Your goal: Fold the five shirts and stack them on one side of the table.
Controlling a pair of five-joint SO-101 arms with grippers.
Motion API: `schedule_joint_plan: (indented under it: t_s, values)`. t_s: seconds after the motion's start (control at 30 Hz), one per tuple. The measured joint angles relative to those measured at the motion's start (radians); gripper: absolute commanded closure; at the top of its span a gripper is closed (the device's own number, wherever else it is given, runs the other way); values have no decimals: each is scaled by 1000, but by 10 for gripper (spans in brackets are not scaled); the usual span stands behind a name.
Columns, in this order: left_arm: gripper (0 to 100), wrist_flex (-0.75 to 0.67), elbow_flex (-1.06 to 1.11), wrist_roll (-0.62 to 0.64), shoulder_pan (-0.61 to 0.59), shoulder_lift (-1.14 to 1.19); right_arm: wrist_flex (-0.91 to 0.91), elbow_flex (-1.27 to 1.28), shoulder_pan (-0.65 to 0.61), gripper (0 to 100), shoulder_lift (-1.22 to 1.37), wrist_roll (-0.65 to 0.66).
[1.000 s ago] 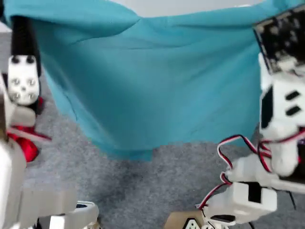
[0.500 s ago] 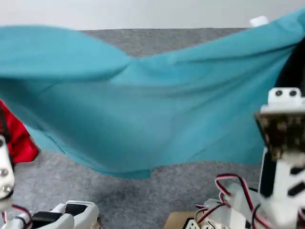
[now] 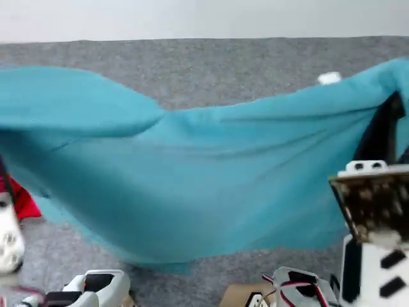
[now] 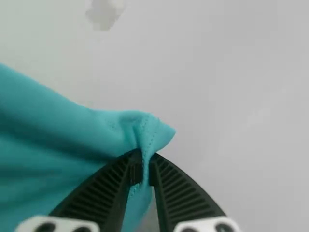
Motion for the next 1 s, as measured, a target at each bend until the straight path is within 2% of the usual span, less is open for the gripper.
schedule_joint_plan:
  t_s: [0.23,0.37,0.47,0.77,0.9,1.0]
  values:
    - [998,0,305,0,0,0,-12,370,-6,988,-37,-35]
    - [998,-49,578,0,2,12,-133,594,-38,988,-25,-58]
    - [998,-164,807,0,2,15,-295,806,-55,988,-21,-58]
    - [998,-628,1390,0,2,17,-899,1387,-66,988,-20,-63]
    - [998,-829,1564,0,2,41,-1128,1501,-68,988,35,-63]
    - [998,-925,1582,0,2,121,-1231,1502,-68,988,115,-63]
